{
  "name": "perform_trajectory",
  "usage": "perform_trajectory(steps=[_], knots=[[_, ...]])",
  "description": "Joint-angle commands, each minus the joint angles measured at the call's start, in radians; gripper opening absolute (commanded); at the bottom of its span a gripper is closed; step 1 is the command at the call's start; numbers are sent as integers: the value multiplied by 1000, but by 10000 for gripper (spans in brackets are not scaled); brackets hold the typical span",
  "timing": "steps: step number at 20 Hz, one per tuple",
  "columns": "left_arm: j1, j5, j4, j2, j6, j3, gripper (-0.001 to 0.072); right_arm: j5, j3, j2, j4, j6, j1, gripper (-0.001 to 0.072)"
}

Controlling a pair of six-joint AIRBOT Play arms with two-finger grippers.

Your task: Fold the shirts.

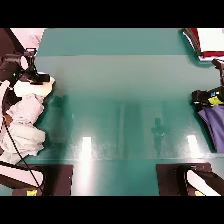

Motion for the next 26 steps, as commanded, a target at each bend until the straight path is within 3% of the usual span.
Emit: perform_trajectory(steps=[1,3,6,9,12,15,17,18,19,20,22,26], knots=[[-19,-25,-48,39,92,101,24,-5,17,0,-1,0,1,27],[-69,-25,-156,114,241,207,24,-3,79,0,-1,0,1,26],[-170,-104,-497,217,524,374,24,-8,200,0,-1,0,1,27],[-281,-200,-836,279,680,457,24,-11,317,0,-2,0,1,26],[-417,-286,-893,281,760,441,24,-11,406,0,-2,0,1,26],[-516,-275,-835,234,763,349,25,-10,457,0,-1,0,1,27],[-535,-198,-811,172,759,282,25,-3,462,0,-1,0,1,27],[-533,-141,-805,136,736,252,94,6,459,0,-1,0,1,27],[-526,-100,-780,105,681,238,443,11,452,1,-1,0,1,27],[-511,-85,-731,76,584,239,720,14,441,1,-1,-1,1,27],[-459,-130,-661,62,467,239,704,14,414,1,-2,-1,1,27],[-306,-426,-690,87,393,206,703,1,360,0,-1,-1,1,27]])
